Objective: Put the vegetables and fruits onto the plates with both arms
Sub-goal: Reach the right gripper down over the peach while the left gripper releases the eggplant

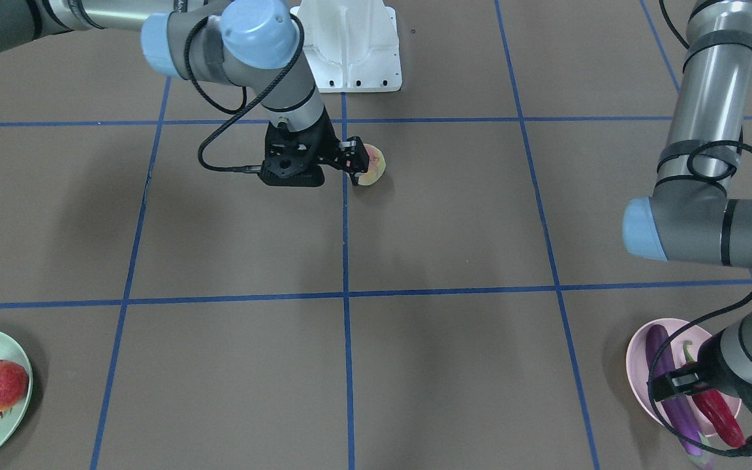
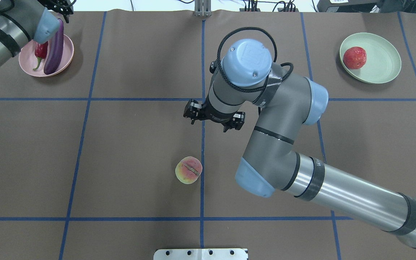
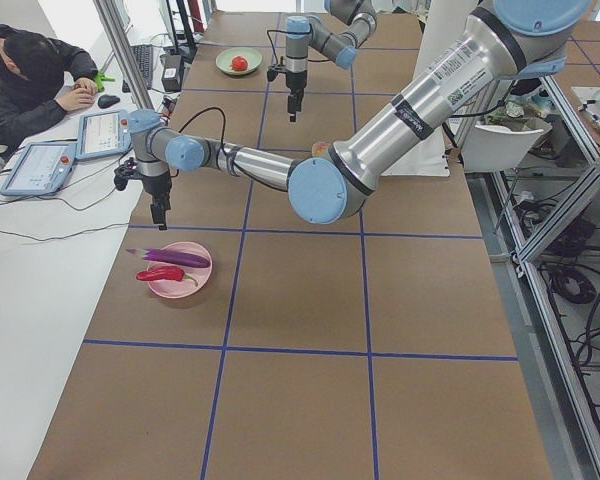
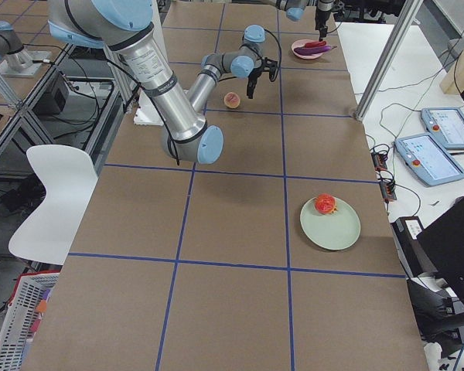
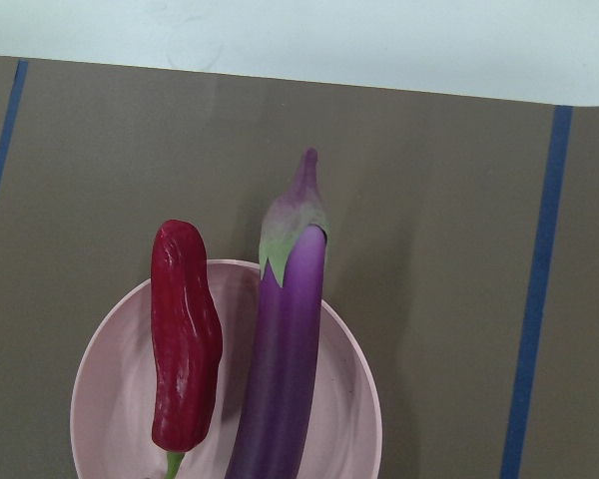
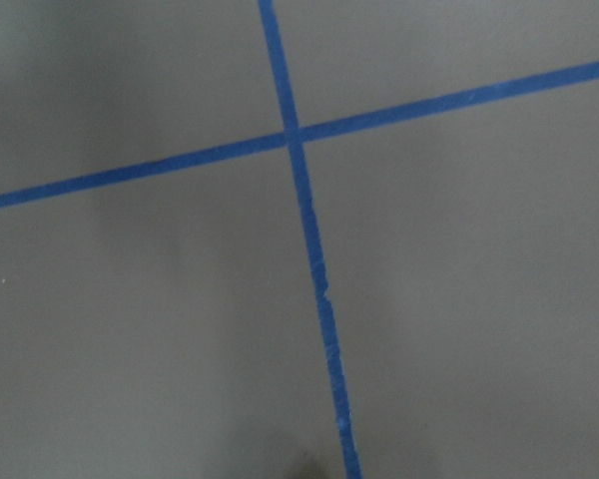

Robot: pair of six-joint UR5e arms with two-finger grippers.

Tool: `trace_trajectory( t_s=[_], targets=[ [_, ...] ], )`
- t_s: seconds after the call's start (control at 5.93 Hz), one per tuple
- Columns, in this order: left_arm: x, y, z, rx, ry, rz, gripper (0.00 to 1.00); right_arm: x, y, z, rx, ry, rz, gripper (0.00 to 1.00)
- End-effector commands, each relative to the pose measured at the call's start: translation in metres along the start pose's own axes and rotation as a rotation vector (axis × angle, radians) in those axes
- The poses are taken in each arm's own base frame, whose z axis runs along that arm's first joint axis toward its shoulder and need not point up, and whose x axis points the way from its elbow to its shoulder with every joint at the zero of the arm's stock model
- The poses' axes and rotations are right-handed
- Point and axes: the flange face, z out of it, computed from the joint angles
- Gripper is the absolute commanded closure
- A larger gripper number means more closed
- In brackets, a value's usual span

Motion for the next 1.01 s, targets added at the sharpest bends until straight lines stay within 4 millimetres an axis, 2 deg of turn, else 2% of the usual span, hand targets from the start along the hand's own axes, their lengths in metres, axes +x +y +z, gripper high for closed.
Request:
trace_trajectory(
  t_s=[0.0,0.17,0.34,0.67,0.84],
  targets=[
    [0.001,0.001,0.0,-0.004,0.006,0.0,0.0,-0.022,0.046,0.029,-0.018,0.016,-0.031,0.0],
    [0.001,0.0,-0.001,-0.002,0.007,-0.001,0.0,-0.031,0.056,0.033,-0.03,0.015,-0.041,0.0],
    [0.001,0.0,-0.002,-0.002,0.007,-0.002,0.0,-0.039,0.054,0.049,-0.037,0.045,-0.035,0.0],
    [0.0,-0.001,-0.003,0.0,0.008,-0.006,0.0,-0.035,0.063,0.065,-0.056,0.097,-0.031,0.0],
    [0.0,-0.001,-0.003,0.0,0.008,-0.006,0.0,-0.034,0.063,0.065,-0.061,0.111,-0.028,0.0]
  ],
)
